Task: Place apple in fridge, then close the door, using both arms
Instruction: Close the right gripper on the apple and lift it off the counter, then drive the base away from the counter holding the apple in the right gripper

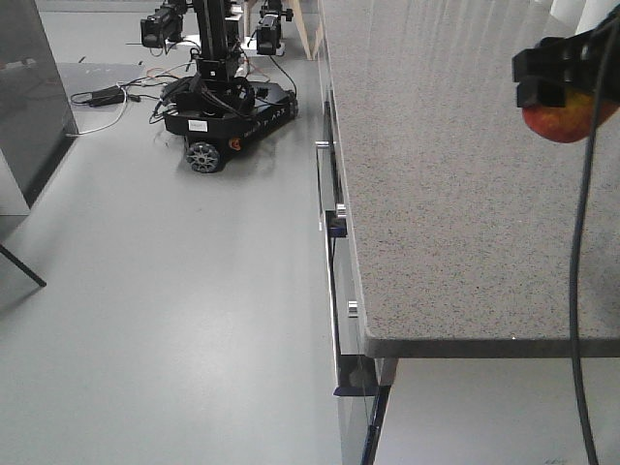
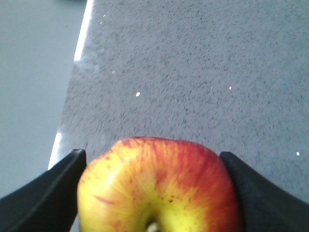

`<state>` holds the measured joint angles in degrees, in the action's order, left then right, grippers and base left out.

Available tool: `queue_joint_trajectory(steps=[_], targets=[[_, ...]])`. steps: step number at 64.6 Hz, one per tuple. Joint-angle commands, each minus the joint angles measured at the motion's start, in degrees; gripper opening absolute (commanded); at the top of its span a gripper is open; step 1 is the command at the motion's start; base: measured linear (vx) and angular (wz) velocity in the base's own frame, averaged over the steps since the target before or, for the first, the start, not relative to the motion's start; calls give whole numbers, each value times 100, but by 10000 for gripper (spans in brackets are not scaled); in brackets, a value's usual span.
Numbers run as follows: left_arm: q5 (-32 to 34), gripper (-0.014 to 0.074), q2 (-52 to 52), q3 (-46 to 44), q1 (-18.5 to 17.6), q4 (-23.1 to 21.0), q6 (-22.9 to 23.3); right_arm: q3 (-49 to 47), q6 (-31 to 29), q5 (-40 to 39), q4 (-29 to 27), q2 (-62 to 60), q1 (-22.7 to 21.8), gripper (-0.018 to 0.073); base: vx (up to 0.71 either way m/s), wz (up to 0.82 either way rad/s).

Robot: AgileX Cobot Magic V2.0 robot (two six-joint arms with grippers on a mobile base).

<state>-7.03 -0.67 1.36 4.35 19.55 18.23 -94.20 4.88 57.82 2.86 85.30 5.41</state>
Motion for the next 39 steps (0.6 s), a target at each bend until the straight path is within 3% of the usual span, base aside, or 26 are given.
queue_joint_trajectory(steps=[1,14,39], targets=[[391,-6,-92,167,20,0,18,-169,-207,100,-74,-530,-4,78,0,0],[391,-6,-92,167,20,0,18,-169,-207,610,-104,-1371,-4,78,0,0],[391,-6,-92,167,20,0,18,-169,-207,625,-104,-2316,-4,78,0,0]])
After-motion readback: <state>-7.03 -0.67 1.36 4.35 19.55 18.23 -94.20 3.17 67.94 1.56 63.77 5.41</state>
